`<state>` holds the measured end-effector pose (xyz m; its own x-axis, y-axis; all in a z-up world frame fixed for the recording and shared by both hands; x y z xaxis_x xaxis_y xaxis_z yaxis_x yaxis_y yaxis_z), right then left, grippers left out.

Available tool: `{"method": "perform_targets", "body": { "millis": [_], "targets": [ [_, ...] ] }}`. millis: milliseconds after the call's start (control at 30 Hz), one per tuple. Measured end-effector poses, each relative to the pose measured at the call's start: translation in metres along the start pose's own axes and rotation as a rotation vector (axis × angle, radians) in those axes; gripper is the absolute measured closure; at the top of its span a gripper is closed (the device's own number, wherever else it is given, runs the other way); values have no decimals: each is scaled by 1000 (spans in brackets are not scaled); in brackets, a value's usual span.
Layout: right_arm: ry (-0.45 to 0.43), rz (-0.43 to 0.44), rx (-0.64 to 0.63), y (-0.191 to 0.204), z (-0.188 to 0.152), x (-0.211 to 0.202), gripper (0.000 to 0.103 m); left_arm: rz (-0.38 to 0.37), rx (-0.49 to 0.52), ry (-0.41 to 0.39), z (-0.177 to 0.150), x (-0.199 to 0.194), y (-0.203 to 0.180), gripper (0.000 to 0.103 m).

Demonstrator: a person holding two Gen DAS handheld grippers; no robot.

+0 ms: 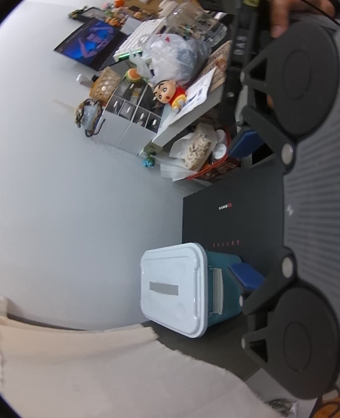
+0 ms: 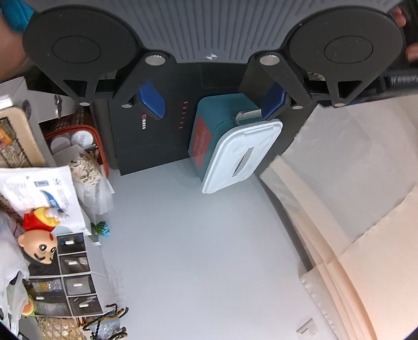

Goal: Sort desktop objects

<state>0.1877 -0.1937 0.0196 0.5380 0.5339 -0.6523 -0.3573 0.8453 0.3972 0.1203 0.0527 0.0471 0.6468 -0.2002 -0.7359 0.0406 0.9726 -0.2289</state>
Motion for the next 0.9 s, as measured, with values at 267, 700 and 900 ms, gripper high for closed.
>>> {"method": "perform_targets", "body": {
  "millis": [267, 700, 900],
  "targets": [
    [77, -85, 5, 9, 17, -14, 12, -15, 20, -2, 6, -25, -18, 13],
    [198, -172, -13, 30, 47, -38, 11, -21, 45, 7, 19, -63, -46, 11],
    [236, -177, -17, 31, 57, -35, 11, -4, -22, 38, 38, -62, -41, 10]
  ]
}}
Point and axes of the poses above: each gripper's, at about its wrist camera, not at the fingertips, and x roughly the way its jaws point, y to its left, z to its top, the point moved 3 cm from there along x, roughly the way its jaws point, and after that the axes turned 13 degrees about y, right-handed, at the moved point
